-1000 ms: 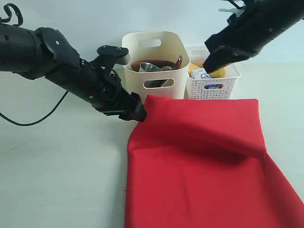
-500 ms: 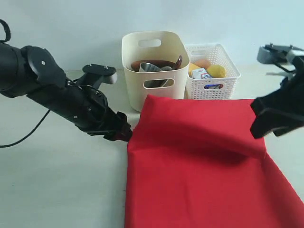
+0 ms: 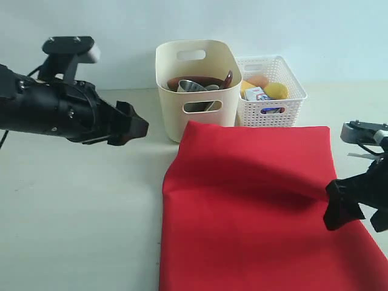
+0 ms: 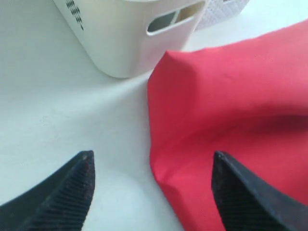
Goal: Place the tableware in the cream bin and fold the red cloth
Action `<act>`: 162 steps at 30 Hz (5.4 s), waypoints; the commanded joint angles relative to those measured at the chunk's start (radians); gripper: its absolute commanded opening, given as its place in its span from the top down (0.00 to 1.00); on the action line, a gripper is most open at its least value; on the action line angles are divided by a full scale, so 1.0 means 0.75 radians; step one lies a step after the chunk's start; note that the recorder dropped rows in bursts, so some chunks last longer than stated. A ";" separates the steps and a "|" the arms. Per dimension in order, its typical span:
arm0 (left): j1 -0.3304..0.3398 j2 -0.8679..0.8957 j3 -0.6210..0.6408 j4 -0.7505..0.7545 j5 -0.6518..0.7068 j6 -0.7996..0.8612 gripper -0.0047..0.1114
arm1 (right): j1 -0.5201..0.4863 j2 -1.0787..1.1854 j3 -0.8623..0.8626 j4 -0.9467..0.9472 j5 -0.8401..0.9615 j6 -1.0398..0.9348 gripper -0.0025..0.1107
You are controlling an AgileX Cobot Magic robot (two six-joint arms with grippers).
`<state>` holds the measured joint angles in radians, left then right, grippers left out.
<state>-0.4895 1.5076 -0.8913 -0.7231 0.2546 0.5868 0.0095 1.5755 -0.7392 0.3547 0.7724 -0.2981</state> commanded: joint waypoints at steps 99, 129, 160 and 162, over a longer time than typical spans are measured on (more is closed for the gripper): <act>0.003 -1.860 0.784 0.582 0.229 -0.451 0.96 | -0.473 0.175 -0.317 -0.413 0.240 0.134 0.27; 0.126 -1.860 0.958 0.713 0.208 -0.448 0.96 | -0.611 0.720 -0.792 0.431 0.402 -0.611 0.85; 0.456 -2.010 1.126 0.713 0.208 -0.448 0.96 | -0.911 0.839 -1.192 0.208 -0.040 -0.154 0.98; 0.488 -2.010 1.126 0.713 0.208 -0.448 0.96 | -0.911 0.883 -1.266 0.251 -0.005 -0.154 0.98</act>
<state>-0.1531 0.0061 -0.0490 -0.1919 0.4212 0.2509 -0.6709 2.2027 -1.6179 0.5057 0.7369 -0.4194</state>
